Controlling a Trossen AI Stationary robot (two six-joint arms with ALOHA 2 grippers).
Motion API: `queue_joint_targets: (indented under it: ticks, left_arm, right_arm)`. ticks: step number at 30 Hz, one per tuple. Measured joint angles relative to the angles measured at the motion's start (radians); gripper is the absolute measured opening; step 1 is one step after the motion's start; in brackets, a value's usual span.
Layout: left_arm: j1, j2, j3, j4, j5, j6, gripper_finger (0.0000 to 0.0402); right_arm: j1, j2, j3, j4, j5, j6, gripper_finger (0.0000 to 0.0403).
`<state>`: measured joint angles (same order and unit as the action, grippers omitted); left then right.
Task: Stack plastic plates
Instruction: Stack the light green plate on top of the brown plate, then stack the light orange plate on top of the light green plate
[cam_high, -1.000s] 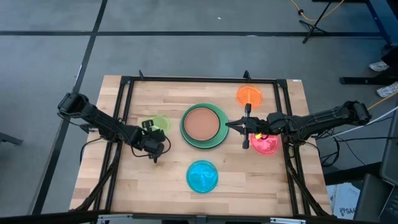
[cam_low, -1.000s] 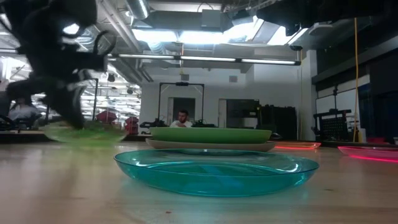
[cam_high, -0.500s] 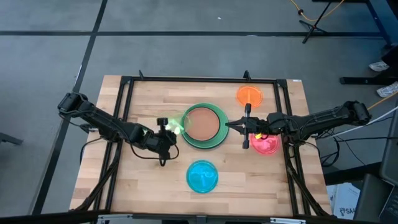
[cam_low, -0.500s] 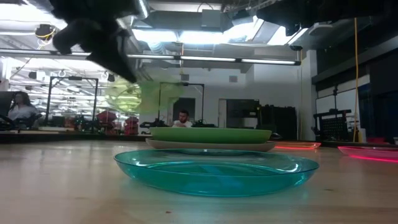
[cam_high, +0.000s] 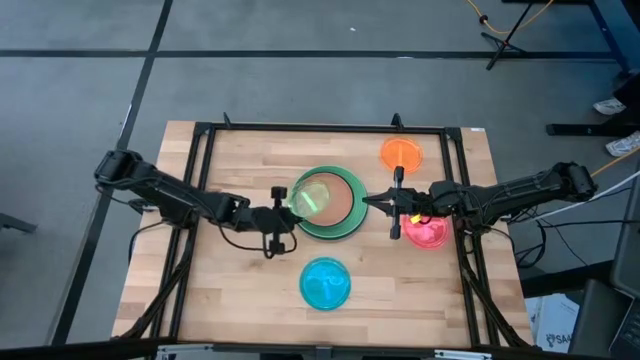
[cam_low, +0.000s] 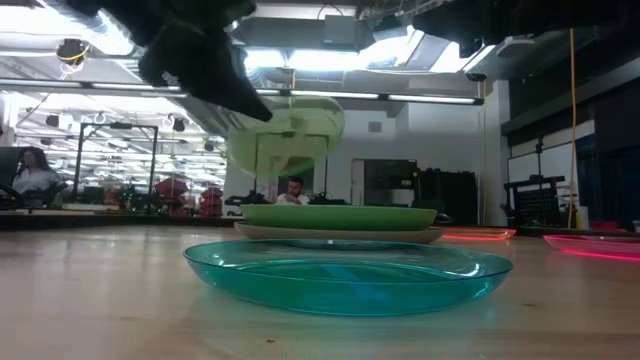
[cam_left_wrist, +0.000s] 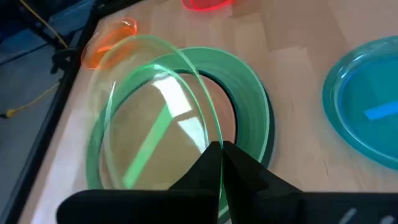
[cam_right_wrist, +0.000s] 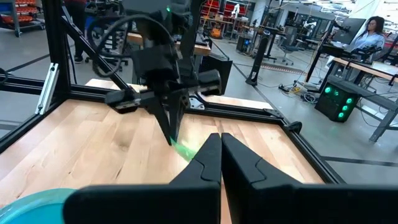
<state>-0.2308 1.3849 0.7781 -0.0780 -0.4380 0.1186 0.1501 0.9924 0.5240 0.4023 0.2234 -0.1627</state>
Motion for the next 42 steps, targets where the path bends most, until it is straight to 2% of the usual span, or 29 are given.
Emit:
queue_joint_targets:
  ticks: [8,16,23,36,38,42]
  left_arm:
    - [0.065,0.11,-0.011,0.147,0.09,0.026,0.0005]
    - [0.109,0.201,-0.011,0.202,0.092,0.004,0.0005]
    - [0.136,0.213,-0.011,0.219,0.093,-0.086,0.0009]
    - [0.154,0.205,-0.011,0.223,0.089,-0.184,0.0103]
    - [0.143,0.189,-0.011,0.221,0.087,-0.167,0.0106]
    - [0.108,0.137,-0.01,0.222,0.068,-0.128,0.0107]
  right_arm:
    - [0.0,0.0,0.0,0.0,0.0,0.0,0.0003]
    - [0.0,0.0,0.0,-0.001,0.0,0.0,0.0003]
    - [0.0,0.0,0.0,0.008,-0.033,0.031,0.0003]
    - [0.0,0.0,0.0,-0.021,-0.032,0.08,0.0003]
    - [0.0,0.0,0.0,-0.042,0.002,0.083,0.0003]
    - [-0.001,0.0,0.0,-0.112,0.167,0.102,0.0006]
